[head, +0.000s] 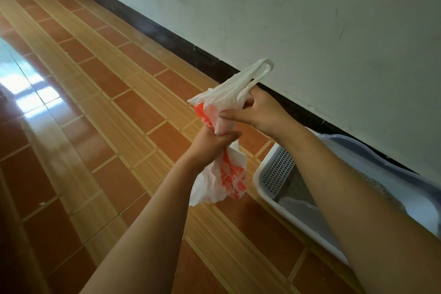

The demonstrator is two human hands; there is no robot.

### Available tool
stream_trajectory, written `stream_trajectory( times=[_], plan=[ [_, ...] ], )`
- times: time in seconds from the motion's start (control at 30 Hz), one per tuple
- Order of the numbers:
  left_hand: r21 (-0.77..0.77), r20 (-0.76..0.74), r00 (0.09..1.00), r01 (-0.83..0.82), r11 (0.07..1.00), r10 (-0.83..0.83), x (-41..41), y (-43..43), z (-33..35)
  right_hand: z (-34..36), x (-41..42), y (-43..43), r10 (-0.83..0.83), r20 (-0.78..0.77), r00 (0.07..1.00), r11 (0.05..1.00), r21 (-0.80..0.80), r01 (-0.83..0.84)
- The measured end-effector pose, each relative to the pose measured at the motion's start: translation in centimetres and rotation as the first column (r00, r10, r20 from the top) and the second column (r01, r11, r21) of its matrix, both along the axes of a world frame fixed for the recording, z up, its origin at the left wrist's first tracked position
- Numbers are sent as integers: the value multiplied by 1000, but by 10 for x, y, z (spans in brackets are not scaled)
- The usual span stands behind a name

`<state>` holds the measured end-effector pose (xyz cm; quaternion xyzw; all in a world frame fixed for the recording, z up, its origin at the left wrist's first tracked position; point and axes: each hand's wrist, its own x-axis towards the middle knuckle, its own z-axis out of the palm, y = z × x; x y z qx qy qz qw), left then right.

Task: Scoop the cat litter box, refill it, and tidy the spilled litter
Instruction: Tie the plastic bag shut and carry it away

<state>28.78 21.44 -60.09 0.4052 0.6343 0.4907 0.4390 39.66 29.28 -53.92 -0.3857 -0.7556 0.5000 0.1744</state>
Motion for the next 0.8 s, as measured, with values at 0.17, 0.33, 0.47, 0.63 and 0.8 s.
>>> stream_trajectory(
  times=[0.17, 0.33, 0.47, 0.63, 0.8],
  plan=[
    [-159, -48, 998, 33, 987, -41, -3, -4, -2, 5, -5, 1, -59, -4, 998, 996, 71, 59],
    [-229, -106, 991, 57, 972, -84, -9, -8, -10, 7, 1, 5, -153, -66, 986, 985, 64, 157],
    [-269, -46, 999, 4, 963, -17, -13, -21, -22, 13, 10, 12, -249, -134, 959, 967, 12, 253],
    [-218, -2, 992, -122, 968, 125, -14, -25, -27, 9, 13, 14, -290, -99, 952, 956, 27, 294],
    [-245, -77, 965, -263, 933, 251, -15, -22, -28, 9, 17, 21, -225, -99, 969, 949, 204, 241]
  ],
)
